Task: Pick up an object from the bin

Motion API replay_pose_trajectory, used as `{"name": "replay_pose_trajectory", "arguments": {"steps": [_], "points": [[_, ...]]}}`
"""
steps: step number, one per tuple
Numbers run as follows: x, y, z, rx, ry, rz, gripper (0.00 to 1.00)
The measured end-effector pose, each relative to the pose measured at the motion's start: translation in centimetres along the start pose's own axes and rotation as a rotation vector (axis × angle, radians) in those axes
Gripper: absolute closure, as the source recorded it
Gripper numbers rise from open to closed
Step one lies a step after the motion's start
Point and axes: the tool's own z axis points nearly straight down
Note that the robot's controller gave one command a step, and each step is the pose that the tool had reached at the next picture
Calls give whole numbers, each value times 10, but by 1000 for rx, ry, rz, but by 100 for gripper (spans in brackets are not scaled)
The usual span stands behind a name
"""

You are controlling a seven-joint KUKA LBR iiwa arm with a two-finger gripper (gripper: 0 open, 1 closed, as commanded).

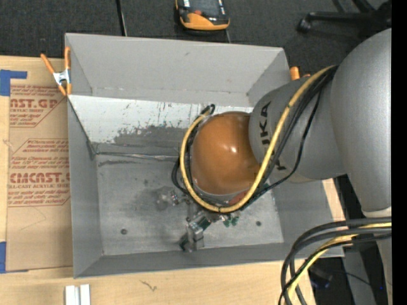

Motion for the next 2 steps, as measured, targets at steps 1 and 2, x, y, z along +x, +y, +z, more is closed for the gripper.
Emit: {"name": "replay_pose_trajectory", "arguments": {"steps": [1,2], "points": [[6,-8,-6,2,-4,-144,0],[6,-18,32,2,-7,-95,0]]}}
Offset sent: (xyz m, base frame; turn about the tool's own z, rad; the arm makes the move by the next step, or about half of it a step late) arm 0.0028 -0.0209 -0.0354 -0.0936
